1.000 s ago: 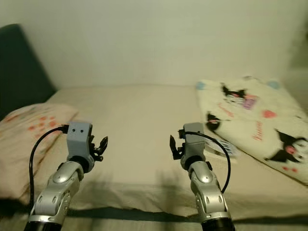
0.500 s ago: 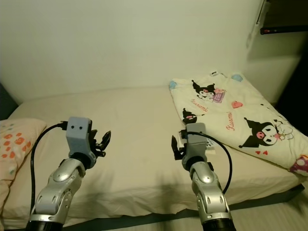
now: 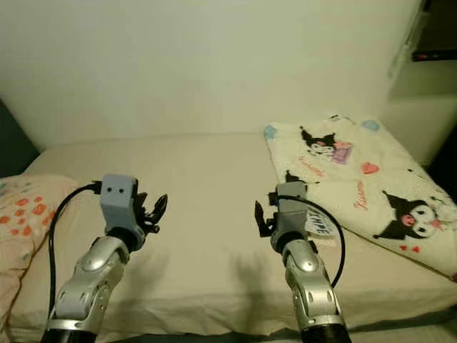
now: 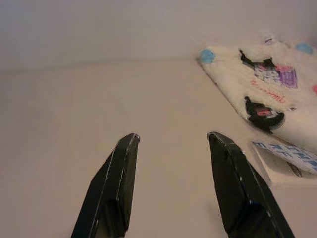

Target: Clean up the room

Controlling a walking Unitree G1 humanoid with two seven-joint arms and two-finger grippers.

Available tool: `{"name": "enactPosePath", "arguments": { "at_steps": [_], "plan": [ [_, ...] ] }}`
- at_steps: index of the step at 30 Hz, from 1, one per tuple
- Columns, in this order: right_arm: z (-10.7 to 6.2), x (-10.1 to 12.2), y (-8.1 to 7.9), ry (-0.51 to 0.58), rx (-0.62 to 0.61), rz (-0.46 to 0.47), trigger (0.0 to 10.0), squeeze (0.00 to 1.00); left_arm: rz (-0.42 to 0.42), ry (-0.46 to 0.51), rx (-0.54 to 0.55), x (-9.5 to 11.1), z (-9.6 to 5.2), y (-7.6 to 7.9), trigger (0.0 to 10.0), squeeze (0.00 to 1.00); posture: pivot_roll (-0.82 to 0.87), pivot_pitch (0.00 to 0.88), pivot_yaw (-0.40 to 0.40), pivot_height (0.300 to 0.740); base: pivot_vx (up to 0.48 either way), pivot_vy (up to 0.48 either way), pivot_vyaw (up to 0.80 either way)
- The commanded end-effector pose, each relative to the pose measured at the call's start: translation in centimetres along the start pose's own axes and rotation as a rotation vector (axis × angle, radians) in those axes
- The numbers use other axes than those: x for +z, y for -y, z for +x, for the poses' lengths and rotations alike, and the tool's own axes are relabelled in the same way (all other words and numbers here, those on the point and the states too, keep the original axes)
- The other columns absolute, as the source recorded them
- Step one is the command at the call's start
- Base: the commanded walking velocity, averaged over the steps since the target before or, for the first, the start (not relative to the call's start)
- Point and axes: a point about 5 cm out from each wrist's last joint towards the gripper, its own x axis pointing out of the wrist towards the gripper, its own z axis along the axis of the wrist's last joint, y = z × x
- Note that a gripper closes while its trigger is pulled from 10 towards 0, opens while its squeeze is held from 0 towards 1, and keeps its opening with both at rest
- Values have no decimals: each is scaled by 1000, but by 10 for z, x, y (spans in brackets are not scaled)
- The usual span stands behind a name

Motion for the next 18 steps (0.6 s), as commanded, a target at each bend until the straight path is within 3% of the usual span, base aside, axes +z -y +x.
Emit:
{"name": "enactPosePath", "arguments": {
  "at_steps": [1,7,10,18],
  "plan": [
    [1,1,-9,-1,29,10,10000,0,-3,2,22,-1,-4,-7,10000,0,-88,20,16,740,315,0,0],
    [1,-1,-11,-18,38,0,10000,0,4,1,18,-2,-4,-6,10000,0,-90,17,17,740,287,0,0],
    [0,0,-14,-8,63,-3,10000,0,11,-4,13,-3,-4,-6,10000,0,-92,18,17,740,0,0,-769],
    [-2,0,-16,-4,77,6,10000,0,31,-9,-12,-6,-6,-4,10000,0,-95,22,16,740,0,0,0]
  ]
}}
